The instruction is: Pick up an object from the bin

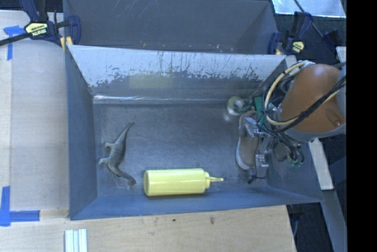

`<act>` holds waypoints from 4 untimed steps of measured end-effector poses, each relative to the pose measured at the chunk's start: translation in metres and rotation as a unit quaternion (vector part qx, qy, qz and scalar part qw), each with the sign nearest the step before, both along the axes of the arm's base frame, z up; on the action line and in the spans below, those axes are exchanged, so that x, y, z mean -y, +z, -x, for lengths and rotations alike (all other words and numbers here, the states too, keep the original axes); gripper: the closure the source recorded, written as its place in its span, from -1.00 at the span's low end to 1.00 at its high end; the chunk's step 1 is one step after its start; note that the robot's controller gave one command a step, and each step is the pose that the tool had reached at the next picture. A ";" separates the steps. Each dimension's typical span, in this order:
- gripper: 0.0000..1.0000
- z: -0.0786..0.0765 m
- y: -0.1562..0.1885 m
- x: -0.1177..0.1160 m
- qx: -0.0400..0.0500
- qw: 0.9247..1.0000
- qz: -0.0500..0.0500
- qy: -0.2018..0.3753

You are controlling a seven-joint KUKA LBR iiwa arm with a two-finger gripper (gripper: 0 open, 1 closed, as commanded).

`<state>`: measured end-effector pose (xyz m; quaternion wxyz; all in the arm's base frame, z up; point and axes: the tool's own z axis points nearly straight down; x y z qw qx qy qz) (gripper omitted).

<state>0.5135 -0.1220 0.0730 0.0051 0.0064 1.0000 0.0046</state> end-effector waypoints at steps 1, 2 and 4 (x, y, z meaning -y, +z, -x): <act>1.00 0.011 -0.001 0.000 -0.010 0.994 0.003 0.105; 1.00 0.011 -0.001 0.000 -0.010 0.994 0.003 0.105; 1.00 0.016 0.015 -0.001 -0.016 0.994 0.002 0.105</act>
Offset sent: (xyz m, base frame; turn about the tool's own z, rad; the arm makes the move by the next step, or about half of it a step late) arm 0.0000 0.0000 0.0000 0.0000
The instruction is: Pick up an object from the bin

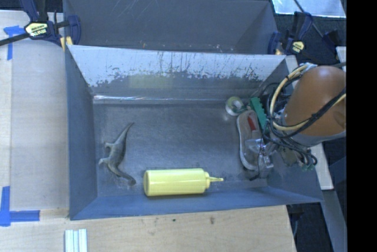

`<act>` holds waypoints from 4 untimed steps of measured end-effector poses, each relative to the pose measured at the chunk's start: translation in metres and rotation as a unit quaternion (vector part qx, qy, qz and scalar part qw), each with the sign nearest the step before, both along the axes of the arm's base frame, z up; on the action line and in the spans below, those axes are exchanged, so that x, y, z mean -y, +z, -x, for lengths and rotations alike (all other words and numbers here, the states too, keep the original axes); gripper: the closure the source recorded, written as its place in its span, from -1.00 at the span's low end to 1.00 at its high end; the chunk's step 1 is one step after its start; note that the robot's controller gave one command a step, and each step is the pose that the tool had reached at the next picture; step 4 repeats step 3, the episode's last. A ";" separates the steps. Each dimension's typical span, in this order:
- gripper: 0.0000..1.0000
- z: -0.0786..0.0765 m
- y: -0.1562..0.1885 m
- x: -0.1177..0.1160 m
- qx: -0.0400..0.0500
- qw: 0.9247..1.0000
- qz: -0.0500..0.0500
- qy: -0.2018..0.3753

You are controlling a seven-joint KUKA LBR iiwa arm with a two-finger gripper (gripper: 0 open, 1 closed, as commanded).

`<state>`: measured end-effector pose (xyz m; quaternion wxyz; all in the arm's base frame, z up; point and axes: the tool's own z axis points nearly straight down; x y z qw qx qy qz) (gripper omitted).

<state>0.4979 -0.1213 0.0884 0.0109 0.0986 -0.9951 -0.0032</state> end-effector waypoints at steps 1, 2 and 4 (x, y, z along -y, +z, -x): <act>1.00 0.001 0.018 0.000 0.000 1.000 0.000 -0.001; 1.00 0.000 0.039 0.001 0.004 1.000 0.001 -0.001; 1.00 -0.001 0.053 0.001 0.008 1.000 0.002 -0.002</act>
Offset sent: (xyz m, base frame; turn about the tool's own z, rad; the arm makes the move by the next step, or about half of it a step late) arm -0.0001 0.0001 0.0382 0.0001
